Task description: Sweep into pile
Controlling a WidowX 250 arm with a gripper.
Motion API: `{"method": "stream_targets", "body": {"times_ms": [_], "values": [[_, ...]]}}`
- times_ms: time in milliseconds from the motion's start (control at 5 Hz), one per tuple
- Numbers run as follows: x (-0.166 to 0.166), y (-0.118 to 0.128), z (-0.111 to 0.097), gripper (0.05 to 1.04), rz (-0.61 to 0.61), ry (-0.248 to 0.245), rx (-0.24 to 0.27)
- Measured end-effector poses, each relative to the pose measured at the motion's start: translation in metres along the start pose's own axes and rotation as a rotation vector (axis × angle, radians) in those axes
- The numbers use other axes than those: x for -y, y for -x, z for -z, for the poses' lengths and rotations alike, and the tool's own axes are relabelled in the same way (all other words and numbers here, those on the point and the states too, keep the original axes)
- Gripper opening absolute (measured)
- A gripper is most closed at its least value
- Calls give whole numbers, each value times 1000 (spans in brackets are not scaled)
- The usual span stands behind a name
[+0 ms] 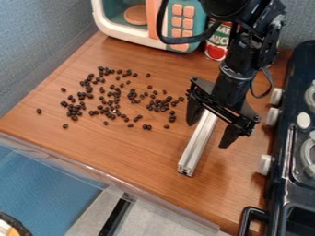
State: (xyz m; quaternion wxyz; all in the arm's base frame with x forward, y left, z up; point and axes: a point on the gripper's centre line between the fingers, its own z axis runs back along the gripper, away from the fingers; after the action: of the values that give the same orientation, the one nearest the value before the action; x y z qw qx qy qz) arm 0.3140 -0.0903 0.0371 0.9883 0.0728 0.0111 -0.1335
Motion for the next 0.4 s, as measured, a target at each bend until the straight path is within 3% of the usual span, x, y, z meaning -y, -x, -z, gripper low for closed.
{"method": "stream_targets", "body": {"times_ms": [200,400], "values": [[2,3,12,1000,4,-2,-37],[0,6,18,1000,24,-8,-29]]}}
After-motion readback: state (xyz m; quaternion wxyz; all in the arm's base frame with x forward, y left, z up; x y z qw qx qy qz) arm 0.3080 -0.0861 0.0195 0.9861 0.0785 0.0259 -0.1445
